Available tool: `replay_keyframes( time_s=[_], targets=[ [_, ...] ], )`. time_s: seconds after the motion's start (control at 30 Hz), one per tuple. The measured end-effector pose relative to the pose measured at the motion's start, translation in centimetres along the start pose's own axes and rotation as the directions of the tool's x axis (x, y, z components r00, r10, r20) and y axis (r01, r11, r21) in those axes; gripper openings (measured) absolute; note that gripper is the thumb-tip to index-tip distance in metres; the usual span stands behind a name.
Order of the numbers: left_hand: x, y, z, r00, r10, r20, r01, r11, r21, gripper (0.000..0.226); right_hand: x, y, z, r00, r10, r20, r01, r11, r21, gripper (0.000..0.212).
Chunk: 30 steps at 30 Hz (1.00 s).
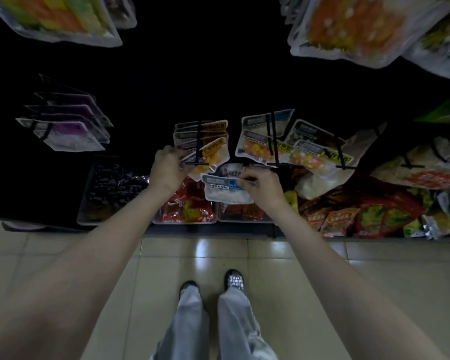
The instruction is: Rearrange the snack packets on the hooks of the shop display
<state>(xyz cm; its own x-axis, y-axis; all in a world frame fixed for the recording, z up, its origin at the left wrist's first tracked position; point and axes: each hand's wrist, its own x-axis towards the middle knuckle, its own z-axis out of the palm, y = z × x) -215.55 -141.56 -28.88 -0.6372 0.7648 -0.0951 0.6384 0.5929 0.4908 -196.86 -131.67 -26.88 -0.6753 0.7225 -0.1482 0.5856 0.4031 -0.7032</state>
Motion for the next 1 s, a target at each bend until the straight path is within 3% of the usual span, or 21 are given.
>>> replay_keyframes(
  time_s=[0.1,0.2,0.33,0.4,0.5,0.57,0.63,0.73,0.8,0.9,0.93,1.0],
  targets=[
    [-1.0,0.8,-1.2,0.959,-0.068,-0.274,0.012,0.979,-0.202,0.025,-0.4,1.0,-0.4,0.999,0.029,-0.019,-0.028,1.000,0.012,0.012],
    [-2.3,2.5,-2.6,0.915,0.076,-0.397,-0.165,0.967,-0.195,0.026,-1.1,2.3,-1.6,0.994,0.086,-0.073,-0.084,0.996,0.027,0.013],
    [-1.7,6.0,-2.0,0.847,0.471,-0.247,-0.479,0.877,0.034,0.035,-1.8,3.9,-3.5,0.979,0.142,-0.149,-0.135,0.989,0.053,0.012],
    [-0.3,8.5,-0.3,0.799,0.588,-0.128,-0.573,0.808,0.136,0.042,-2.2,4.6,-4.3,0.977,0.124,-0.171,-0.120,0.992,0.037,0.013],
    [1.6,11.6,2.2,0.869,0.482,0.110,-0.494,0.837,0.236,0.057,-2.5,5.2,-5.6,0.981,0.106,-0.160,-0.099,0.994,0.050,0.016],
    [2.8,12.8,3.2,0.902,0.412,0.133,-0.431,0.833,0.346,0.056,-2.6,5.7,-6.3,0.984,0.088,-0.155,-0.078,0.995,0.069,0.015],
    [3.4,13.4,3.9,0.904,0.416,0.102,-0.418,0.806,0.419,0.040,-2.7,6.3,-6.9,0.984,0.082,-0.156,-0.068,0.994,0.091,0.015],
    [3.0,13.1,4.4,0.860,0.504,0.075,-0.500,0.805,0.320,0.024,-2.6,7.0,-7.6,0.984,0.060,-0.165,-0.048,0.996,0.078,0.014],
    [1.7,12.4,3.8,0.777,0.625,0.074,-0.626,0.756,0.192,0.018,-2.6,7.3,-8.1,0.986,0.037,-0.160,-0.029,0.998,0.048,0.012],
    [-0.8,10.5,1.8,0.648,0.742,0.172,-0.761,0.627,0.165,0.008,-2.7,7.0,-9.4,0.996,-0.018,-0.090,0.019,1.000,0.003,0.013],
    [-1.5,9.9,1.0,0.647,0.729,0.226,-0.763,0.622,0.177,0.010,-2.7,6.7,-9.7,0.998,-0.036,-0.046,0.036,0.999,-0.008,0.014],
    [-2.9,9.1,-0.4,0.707,0.651,0.276,-0.705,0.677,0.209,0.011,-2.5,5.9,-9.9,0.999,-0.046,0.018,0.047,0.998,-0.033,0.016]
  ],
)
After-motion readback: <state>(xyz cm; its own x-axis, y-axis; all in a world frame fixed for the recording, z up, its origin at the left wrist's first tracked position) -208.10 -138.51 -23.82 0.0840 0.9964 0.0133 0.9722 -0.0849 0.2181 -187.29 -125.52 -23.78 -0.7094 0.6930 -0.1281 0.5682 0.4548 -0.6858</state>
